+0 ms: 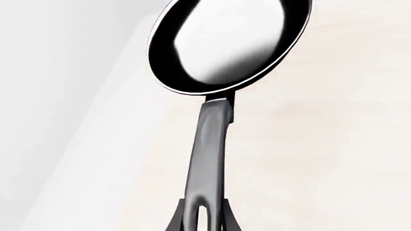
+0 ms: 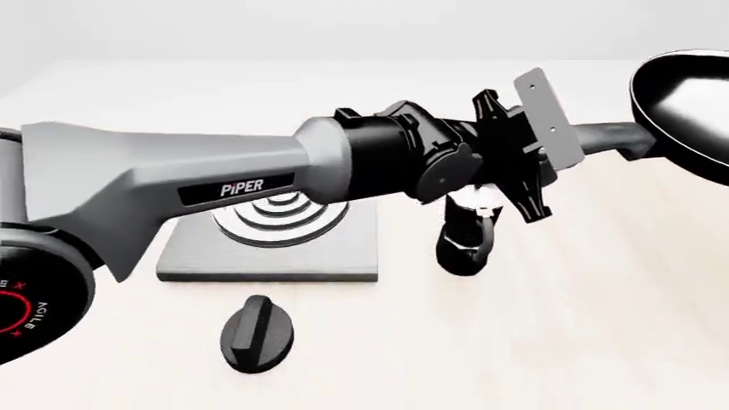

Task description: Put the frying pan on the stove.

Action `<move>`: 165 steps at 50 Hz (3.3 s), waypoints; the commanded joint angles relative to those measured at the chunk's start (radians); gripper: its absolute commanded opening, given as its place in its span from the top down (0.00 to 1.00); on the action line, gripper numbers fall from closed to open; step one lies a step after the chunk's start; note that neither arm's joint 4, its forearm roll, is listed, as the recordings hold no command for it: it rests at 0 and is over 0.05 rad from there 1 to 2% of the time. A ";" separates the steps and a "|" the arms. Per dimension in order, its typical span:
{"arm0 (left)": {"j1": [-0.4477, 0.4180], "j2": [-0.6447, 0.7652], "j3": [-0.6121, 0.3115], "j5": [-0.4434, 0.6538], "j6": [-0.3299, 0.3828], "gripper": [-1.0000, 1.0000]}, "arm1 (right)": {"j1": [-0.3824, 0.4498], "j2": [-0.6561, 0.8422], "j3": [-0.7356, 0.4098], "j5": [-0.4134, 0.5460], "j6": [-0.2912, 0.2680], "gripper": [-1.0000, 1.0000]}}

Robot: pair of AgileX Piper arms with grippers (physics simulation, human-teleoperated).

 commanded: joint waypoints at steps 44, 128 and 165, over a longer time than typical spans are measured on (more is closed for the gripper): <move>0.169 -0.349 0.346 -0.091 -0.042 1.00 | 0.002 0.000 -0.012 0.000 -0.033 0.00; 0.425 -0.832 1.003 -0.225 -0.126 1.00 | 0.011 0.000 -0.028 0.000 -0.059 0.00; 0.555 -1.133 1.190 -0.113 -0.099 1.00 | 0.012 0.000 -0.027 0.000 -0.057 0.00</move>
